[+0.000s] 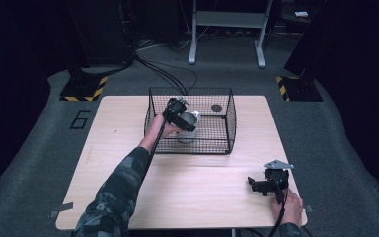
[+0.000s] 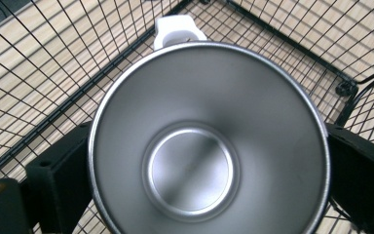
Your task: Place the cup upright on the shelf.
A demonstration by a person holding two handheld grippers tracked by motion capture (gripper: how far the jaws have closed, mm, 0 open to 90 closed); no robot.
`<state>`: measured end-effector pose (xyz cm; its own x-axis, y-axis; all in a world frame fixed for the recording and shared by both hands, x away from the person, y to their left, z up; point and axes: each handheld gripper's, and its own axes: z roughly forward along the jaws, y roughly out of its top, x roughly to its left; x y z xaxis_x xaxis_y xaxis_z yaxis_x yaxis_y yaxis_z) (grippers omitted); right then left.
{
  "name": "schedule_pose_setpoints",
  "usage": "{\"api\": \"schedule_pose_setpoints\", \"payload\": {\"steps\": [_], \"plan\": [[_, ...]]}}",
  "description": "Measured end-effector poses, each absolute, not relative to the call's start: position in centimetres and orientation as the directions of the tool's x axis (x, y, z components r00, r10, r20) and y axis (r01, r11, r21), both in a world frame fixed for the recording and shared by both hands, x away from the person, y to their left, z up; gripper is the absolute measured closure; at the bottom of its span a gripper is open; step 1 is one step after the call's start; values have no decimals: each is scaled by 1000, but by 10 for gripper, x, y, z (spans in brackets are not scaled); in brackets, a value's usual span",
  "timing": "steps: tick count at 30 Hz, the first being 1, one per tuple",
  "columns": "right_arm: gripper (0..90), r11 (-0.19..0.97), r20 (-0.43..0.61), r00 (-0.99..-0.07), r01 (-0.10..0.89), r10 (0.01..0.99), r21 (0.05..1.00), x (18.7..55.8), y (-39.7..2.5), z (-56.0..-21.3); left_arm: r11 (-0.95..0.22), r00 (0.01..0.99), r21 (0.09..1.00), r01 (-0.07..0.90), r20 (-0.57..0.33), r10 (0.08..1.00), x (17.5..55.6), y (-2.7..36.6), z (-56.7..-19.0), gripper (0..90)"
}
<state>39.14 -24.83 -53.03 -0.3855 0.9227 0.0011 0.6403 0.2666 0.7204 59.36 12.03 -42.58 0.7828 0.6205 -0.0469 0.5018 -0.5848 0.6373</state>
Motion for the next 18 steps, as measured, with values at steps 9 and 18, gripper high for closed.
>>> {"api": "schedule_pose_setpoints", "payload": {"steps": [9, 18], "plan": [[0, 266, 2, -386, 641, 923, 720, 391, -248, -530, -543, 769, 688, 482, -36, 638, 584, 129, -402, 3], [0, 268, 0, -386, 640, 922, 720, 391, -248, -530, -532, 785, 732, 425, -6, 620, 554, 139, -368, 2]]}}
